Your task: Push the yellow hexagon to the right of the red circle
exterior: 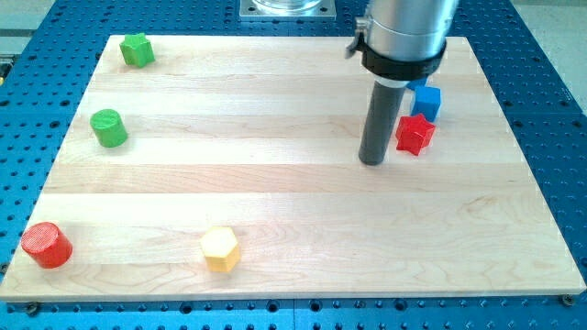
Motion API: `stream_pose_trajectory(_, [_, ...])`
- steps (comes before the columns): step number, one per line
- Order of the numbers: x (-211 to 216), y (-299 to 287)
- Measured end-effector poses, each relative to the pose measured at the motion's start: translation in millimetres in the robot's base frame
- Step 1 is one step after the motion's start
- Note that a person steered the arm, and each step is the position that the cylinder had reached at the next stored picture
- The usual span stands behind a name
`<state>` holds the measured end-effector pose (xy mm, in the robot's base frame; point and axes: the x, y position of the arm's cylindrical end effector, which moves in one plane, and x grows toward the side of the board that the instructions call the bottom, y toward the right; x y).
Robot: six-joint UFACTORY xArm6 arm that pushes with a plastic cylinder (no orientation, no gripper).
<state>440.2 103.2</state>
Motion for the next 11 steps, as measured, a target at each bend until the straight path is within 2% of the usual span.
stream_pose_trajectory(4, [-16, 62])
stream_pose_trajectory(5, [18, 36])
stream_pose_trajectory(6, [129, 4])
stream_pose_trajectory(7, [178, -54])
stream_pose_trajectory(8, [177, -133])
stream_pose_trajectory(9, [160, -186])
stream_pose_trajectory(10, [144, -186])
stream_pose_trajectory(11, [164, -244])
